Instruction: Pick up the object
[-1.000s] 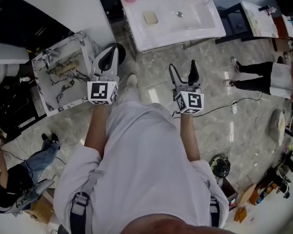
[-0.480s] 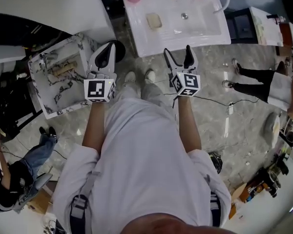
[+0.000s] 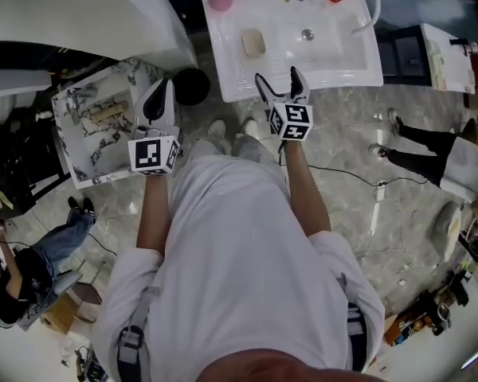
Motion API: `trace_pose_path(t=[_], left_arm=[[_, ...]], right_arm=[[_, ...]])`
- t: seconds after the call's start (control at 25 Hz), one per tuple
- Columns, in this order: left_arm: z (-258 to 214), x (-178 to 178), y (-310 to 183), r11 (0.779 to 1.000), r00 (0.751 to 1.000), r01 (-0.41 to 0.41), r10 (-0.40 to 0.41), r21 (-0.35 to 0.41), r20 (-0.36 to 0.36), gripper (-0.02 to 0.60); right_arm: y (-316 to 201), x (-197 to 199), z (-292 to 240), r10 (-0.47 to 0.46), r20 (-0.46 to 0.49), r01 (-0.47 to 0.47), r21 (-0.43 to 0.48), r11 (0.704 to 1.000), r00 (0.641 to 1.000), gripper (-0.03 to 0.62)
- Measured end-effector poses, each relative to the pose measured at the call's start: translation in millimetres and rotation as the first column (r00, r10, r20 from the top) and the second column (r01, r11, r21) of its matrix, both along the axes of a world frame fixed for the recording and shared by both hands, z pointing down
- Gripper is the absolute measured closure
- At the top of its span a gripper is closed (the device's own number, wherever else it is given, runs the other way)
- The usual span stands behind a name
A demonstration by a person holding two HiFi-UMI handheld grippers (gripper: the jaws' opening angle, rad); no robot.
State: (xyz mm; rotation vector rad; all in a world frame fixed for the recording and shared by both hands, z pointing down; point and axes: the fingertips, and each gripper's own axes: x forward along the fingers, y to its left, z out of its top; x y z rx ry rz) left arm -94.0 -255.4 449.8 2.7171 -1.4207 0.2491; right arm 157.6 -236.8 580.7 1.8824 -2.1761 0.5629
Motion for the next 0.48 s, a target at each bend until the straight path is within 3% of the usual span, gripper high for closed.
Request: trace_pose_path(t=[0.48], left_arm=[[4,-40,16,0.983,0.980,0.184,-0.182,-0.026,0.075,0.581]], right_arm=[[-53,5,80,-0.063,0.021,0.066,-0.170,0.983,0.998,0.155]])
